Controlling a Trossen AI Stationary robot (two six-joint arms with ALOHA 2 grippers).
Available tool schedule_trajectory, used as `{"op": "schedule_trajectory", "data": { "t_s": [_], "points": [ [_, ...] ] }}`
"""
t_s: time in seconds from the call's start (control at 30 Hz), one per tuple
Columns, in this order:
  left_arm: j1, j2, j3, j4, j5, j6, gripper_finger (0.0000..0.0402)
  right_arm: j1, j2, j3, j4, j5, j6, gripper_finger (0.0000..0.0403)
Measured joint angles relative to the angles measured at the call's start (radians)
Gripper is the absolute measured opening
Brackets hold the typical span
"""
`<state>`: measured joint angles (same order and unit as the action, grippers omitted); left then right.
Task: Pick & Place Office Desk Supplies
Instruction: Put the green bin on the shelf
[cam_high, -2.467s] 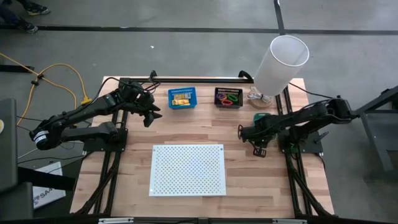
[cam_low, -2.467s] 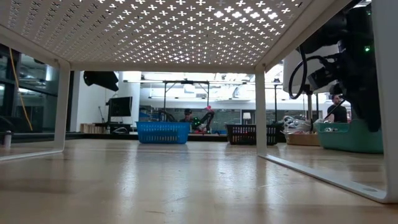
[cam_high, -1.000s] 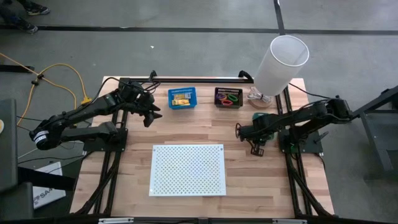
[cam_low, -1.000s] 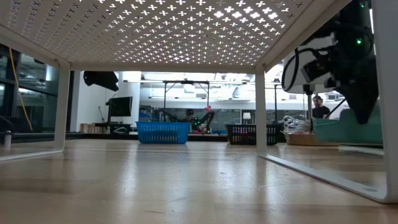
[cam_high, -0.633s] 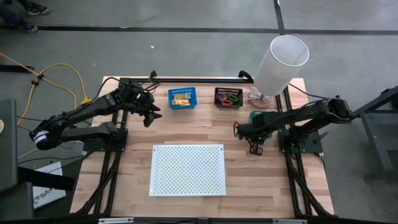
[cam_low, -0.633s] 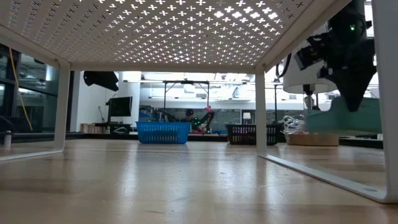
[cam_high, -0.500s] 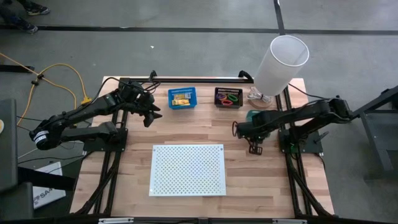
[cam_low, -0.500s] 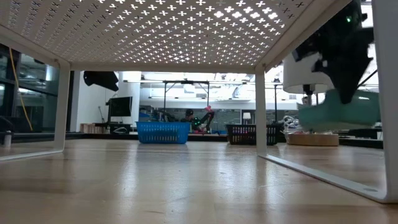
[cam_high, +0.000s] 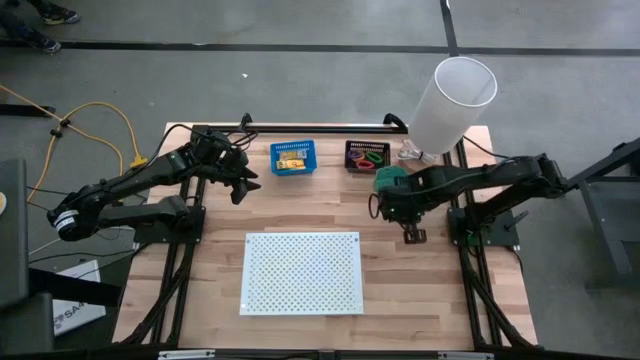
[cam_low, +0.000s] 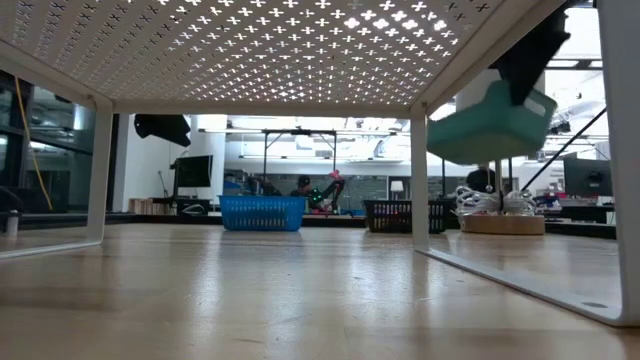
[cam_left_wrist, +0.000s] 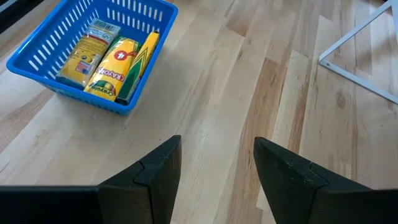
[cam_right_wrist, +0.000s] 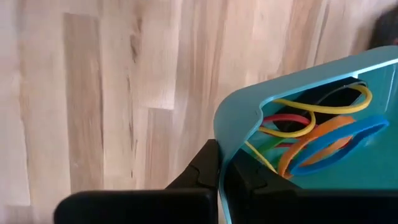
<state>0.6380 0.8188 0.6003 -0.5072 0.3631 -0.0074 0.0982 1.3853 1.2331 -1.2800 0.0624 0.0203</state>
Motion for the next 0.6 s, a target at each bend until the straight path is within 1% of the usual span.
{"op": "schedule_trajectory", "data": {
  "t_s": [0.3,0.5,0.6],
  "points": [
    [0.000,0.000,0.000,0.000,0.000,0.000,0.0195,0.003,0.000,0.106,-0.047,0.002,-0.253,0.0003],
    [0.000,0.000,0.000,0.000,0.000,0.000,0.0195,0.053,0.000,0.167,-0.052,0.075,-0.408,0.0003],
    [0.000,0.000,0.000,0.000,0.000,0.000,0.0195,0.072,0.017,0.203,-0.048,0.069,-0.447,0.0003]
  ]
}}
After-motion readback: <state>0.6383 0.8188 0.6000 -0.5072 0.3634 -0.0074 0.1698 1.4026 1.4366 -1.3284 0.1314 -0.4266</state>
